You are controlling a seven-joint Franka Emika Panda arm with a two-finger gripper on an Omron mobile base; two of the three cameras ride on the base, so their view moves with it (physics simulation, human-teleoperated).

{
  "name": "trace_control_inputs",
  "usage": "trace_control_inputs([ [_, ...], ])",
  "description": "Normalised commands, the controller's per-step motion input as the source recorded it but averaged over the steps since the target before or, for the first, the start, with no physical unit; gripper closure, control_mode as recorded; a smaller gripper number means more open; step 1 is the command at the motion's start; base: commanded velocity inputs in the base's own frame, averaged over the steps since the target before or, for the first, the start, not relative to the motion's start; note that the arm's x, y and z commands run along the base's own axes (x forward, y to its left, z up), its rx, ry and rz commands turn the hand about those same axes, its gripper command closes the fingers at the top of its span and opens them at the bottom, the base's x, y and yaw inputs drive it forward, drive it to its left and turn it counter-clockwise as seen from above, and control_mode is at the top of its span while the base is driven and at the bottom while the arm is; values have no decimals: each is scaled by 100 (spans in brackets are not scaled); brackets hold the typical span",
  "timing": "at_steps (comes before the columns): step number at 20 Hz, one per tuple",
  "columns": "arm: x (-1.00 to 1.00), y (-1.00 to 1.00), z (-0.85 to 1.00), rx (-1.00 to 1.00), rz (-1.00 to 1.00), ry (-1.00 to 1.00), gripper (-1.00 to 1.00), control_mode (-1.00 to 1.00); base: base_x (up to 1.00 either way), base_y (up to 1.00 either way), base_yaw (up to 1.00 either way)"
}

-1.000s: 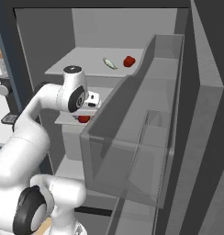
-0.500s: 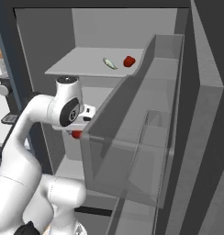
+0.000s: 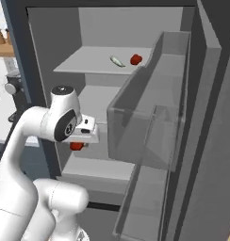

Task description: Place one bell pepper and one fish in each tupperware on the nearby counter, to pack two identical lunches.

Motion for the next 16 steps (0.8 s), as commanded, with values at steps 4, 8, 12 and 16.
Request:
trace_control_inputs([
  [4,0,0,0,0,0,0,100,100,-47,80,0],
  [8,0,0,0,0,0,0,100,100,-19,100,0],
  [12,0,0,0,0,0,0,100,100,-2,100,0],
  [16,0,0,0,0,0,0,100,100,0,100,0],
])
